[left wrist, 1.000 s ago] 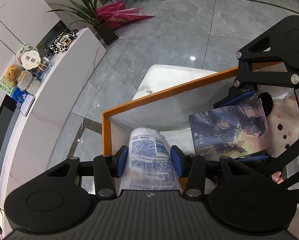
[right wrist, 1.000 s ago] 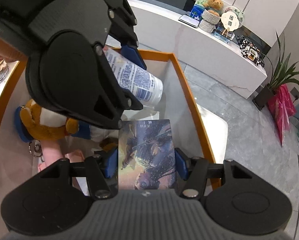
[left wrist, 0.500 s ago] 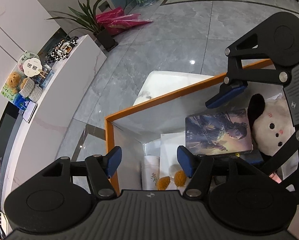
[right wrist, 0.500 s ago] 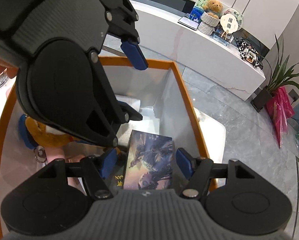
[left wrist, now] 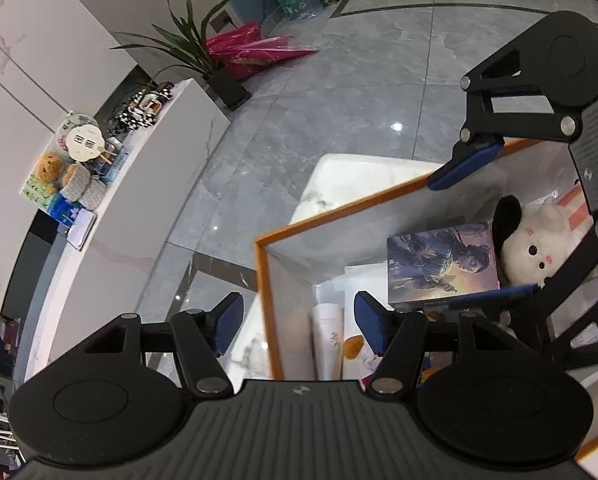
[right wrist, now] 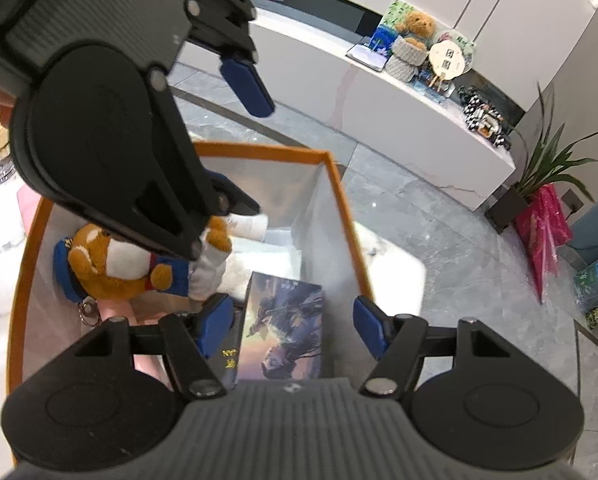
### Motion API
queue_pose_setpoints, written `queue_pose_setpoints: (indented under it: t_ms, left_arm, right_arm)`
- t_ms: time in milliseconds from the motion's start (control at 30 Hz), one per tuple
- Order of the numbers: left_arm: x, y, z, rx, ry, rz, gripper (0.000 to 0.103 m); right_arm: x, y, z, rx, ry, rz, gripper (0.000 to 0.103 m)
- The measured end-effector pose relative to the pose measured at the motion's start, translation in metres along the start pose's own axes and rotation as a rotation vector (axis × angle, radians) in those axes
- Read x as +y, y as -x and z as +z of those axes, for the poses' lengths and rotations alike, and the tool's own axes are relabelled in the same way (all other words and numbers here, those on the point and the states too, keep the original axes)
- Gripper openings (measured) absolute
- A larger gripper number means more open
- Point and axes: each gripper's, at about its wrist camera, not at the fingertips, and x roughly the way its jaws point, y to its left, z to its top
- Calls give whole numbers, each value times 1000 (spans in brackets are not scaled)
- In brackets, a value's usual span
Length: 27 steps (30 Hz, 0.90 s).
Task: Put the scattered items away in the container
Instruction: 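Lower both tools into the orange box and open them to release the items, then withdraw both tools from the orange box and move back toward the table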
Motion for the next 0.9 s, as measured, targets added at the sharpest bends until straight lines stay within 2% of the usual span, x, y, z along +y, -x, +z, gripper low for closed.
queue_pose_setpoints:
  t_ms: [267, 433, 667, 900]
  left_arm:
    - [9, 51, 6, -39, -5, 44, 72]
    - [18, 98, 8, -78, -8, 87, 72]
    - [34, 183, 3, -152, -6, 173, 74]
    - [40, 271, -23, -212, 6, 255, 77]
  right_arm:
    - [-3, 45, 17, -48, 12, -59, 69]
    - [-3, 82, 34, -88, 34, -101, 70]
    - [8, 153, 62, -170, 75, -163, 70]
    - [38, 225, 84, -275, 112, -191, 72]
